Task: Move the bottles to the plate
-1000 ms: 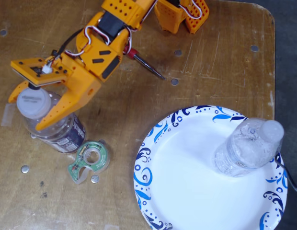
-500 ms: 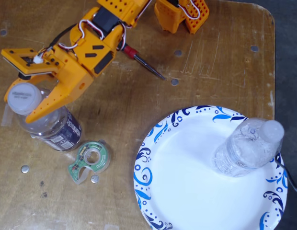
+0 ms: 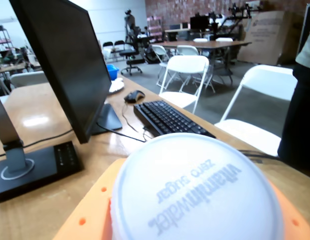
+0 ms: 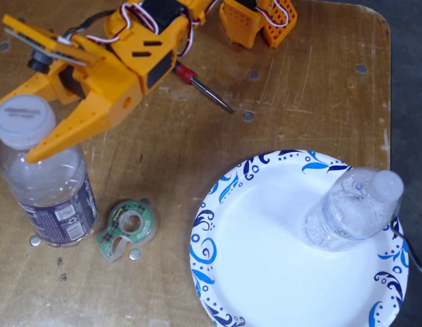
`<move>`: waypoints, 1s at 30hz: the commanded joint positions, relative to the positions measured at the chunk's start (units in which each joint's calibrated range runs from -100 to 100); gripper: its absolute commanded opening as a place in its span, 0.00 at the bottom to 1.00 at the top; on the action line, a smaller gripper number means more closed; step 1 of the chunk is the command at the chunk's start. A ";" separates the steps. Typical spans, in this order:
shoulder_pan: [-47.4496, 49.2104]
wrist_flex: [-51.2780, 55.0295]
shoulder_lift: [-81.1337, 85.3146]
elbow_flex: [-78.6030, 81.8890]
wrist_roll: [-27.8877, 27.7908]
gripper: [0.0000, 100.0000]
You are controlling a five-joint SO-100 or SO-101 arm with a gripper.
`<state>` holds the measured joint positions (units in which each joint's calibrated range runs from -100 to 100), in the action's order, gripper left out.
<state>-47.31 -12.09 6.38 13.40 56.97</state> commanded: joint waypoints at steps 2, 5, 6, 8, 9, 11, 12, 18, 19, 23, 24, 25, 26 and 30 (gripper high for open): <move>5.10 -0.10 4.67 -6.37 0.15 0.03; 9.52 -0.01 6.36 -5.83 0.15 0.03; 11.46 0.77 6.69 -5.74 0.15 0.03; 16.21 4.69 7.45 -6.73 0.15 0.03; 18.47 6.43 7.71 -7.18 0.15 0.03; 22.57 9.13 8.04 -8.08 0.20 0.03; 24.40 10.00 8.13 -8.17 0.20 0.03; 33.67 15.13 9.64 -6.64 1.46 0.03; 34.86 16.87 10.49 -6.01 1.61 0.03; 37.55 22.70 14.62 -2.86 1.82 0.03; 37.88 23.57 15.72 -1.78 1.77 0.03; 37.88 24.27 16.81 -0.61 1.56 0.03; 37.77 24.70 17.82 0.56 1.51 0.03; 36.04 23.92 20.10 5.25 1.40 0.03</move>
<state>-10.85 12.09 22.73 17.36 58.64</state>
